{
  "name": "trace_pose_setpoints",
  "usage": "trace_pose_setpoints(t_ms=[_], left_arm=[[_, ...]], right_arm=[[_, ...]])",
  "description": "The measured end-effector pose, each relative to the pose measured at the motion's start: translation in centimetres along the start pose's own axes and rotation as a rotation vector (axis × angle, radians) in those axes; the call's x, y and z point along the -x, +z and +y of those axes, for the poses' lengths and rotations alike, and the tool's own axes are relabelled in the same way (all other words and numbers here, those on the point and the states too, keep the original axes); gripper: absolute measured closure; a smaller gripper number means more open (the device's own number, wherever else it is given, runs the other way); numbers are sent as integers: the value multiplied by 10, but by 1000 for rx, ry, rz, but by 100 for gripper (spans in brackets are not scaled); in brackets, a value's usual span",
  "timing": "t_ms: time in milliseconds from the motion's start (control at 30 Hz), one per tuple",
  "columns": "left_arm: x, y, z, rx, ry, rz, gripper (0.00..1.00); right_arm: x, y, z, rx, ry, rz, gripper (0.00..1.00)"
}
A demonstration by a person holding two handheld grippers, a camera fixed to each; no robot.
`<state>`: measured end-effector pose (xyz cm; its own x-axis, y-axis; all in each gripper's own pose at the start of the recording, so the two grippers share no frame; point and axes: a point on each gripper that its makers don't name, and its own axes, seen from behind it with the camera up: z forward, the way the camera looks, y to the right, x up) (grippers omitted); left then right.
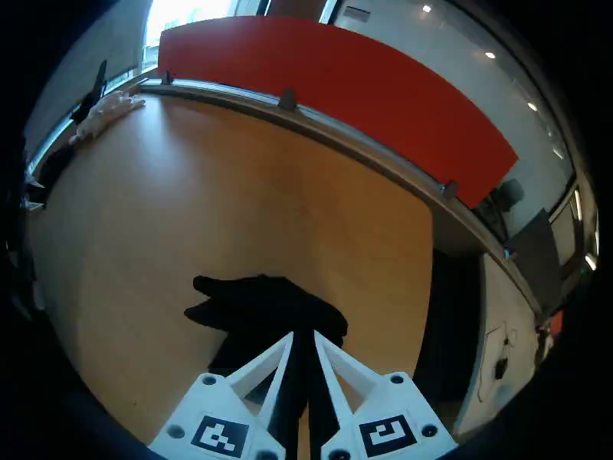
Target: Fold towel
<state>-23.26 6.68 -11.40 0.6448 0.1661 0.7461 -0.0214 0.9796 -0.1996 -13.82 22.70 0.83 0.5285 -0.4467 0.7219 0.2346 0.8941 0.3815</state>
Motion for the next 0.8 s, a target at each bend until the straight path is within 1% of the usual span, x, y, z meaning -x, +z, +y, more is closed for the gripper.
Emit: trace_pose_setpoints(t_ms=[300,500,800], left_arm=[[0,-3,-2,-3,4,1,8],[3,-3,-4,-5,5,0,8],[5,-5,-5,-7,5,-2,8]], right_arm=[[23,-4,-2,1,17,-27,96],[42,-5,3,10,28,-57,96],[62,0,9,14,51,-97,96]])
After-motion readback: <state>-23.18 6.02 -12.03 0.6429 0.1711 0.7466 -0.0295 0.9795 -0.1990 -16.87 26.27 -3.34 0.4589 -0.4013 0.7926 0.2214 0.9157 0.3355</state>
